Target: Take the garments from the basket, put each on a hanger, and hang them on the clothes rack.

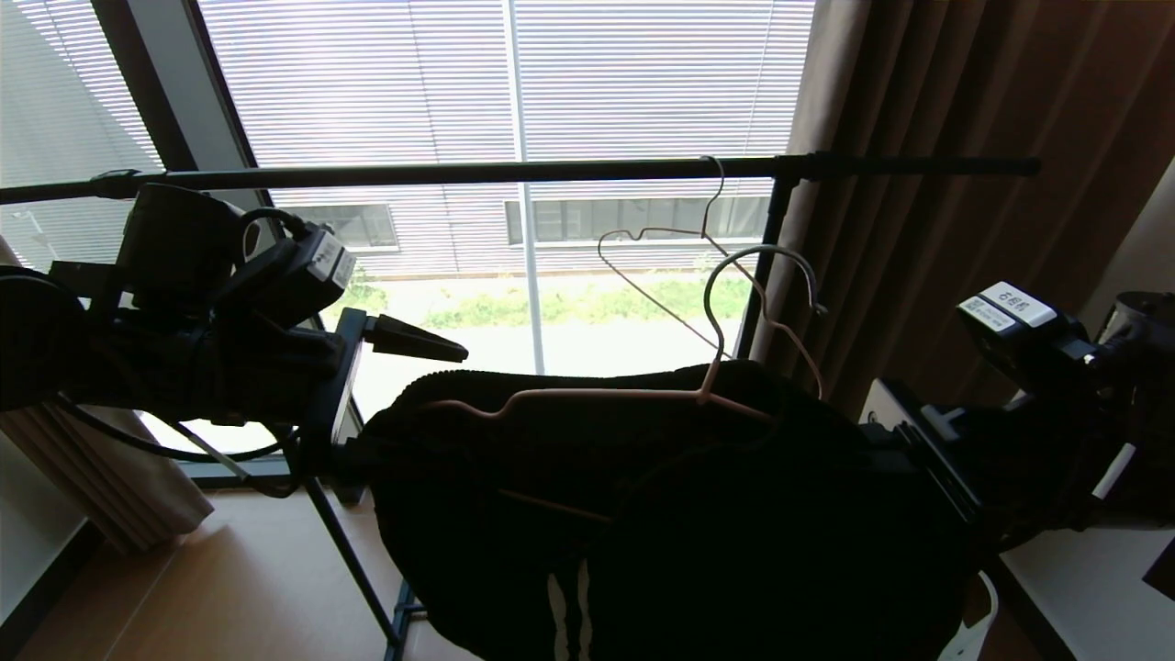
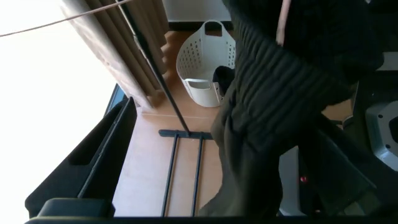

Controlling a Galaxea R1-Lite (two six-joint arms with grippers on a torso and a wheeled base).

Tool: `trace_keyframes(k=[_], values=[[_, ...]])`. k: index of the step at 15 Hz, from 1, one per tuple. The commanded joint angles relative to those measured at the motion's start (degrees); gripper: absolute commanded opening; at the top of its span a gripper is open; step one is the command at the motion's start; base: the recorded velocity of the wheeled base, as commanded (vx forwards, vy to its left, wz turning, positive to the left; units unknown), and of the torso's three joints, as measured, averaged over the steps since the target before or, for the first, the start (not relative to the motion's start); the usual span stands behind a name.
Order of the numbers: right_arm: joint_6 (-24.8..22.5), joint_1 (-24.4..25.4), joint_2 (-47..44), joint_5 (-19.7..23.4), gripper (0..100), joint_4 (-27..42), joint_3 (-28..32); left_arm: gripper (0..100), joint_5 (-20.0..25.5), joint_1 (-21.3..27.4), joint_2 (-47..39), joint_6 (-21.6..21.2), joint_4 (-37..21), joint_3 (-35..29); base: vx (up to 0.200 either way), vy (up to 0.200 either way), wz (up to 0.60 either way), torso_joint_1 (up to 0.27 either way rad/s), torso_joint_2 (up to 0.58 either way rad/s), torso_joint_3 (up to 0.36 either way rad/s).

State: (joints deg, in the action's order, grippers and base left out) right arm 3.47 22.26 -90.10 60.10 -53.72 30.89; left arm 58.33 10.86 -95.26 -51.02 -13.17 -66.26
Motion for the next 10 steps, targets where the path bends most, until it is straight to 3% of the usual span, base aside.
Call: trace_keyframes(k=[1,7,10], values=[[0.0,0.7,-0.2,-0.1,0,-0.1,-0.1,100,-1.4,2.9,-2.6,0.2,0.0,-1.6,0.000,0.000,0.00,0.000,0.00,0.000],[-0.7,1.6,-0.8,-0.2,0,-0.3,-0.6,100,-2.4,6.3,-3.4,1.0,-0.1,-1.7,0.000,0.000,0.00,0.000,0.00,0.000],[-3.7,1.8,-2.1,-0.2,0,-0.3,-0.8,100,-4.8,8.6,-3.4,1.6,-0.1,-1.8,0.000,0.000,0.00,0.000,0.00,0.000]])
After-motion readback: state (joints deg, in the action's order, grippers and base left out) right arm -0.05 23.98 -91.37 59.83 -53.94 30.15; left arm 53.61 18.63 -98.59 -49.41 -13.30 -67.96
